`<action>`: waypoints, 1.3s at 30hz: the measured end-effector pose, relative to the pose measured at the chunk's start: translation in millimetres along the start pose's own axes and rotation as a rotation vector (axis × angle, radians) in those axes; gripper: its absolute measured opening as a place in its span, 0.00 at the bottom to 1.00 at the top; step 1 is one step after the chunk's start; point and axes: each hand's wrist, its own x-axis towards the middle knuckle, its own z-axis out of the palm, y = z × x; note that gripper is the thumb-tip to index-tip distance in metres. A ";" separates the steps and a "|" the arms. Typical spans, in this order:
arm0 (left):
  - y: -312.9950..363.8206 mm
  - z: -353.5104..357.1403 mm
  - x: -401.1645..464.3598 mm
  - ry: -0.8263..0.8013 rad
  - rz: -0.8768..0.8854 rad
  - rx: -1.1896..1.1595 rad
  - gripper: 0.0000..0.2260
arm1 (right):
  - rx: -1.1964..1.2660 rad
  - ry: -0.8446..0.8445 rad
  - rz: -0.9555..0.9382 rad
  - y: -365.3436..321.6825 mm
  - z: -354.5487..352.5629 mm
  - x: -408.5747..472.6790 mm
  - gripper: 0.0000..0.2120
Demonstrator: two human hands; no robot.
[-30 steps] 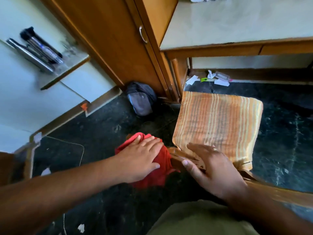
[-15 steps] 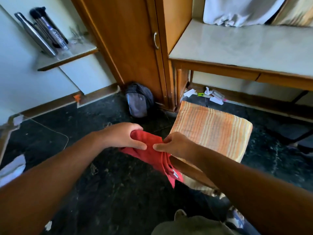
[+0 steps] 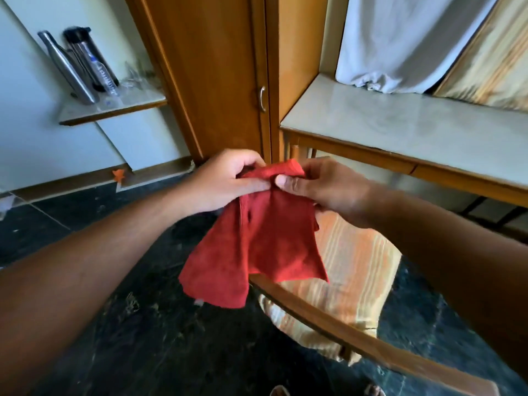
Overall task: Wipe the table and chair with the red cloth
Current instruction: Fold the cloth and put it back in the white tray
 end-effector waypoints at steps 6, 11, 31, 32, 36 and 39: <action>61.2 6.6 54.6 0.263 0.081 0.102 0.08 | -0.545 0.271 -0.198 -66.2 -85.8 -9.2 0.17; 46.7 81.9 86.2 0.212 -0.137 0.373 0.08 | -0.606 0.408 -0.184 -81.7 -179.2 -35.2 0.14; 159.4 366.6 330.5 0.387 -0.410 -0.404 0.10 | 0.000 0.834 0.208 168.7 -585.7 -222.6 0.13; 174.4 374.2 351.3 0.421 -0.449 -0.505 0.12 | 0.016 0.890 0.225 172.5 -599.7 -226.7 0.13; 240.3 416.9 441.0 0.327 -0.530 -0.756 0.11 | 0.080 1.059 0.265 186.2 -652.4 -226.3 0.15; 284.4 467.1 493.0 0.111 -0.424 -0.784 0.06 | 0.036 1.002 0.246 185.0 -675.3 -206.1 0.16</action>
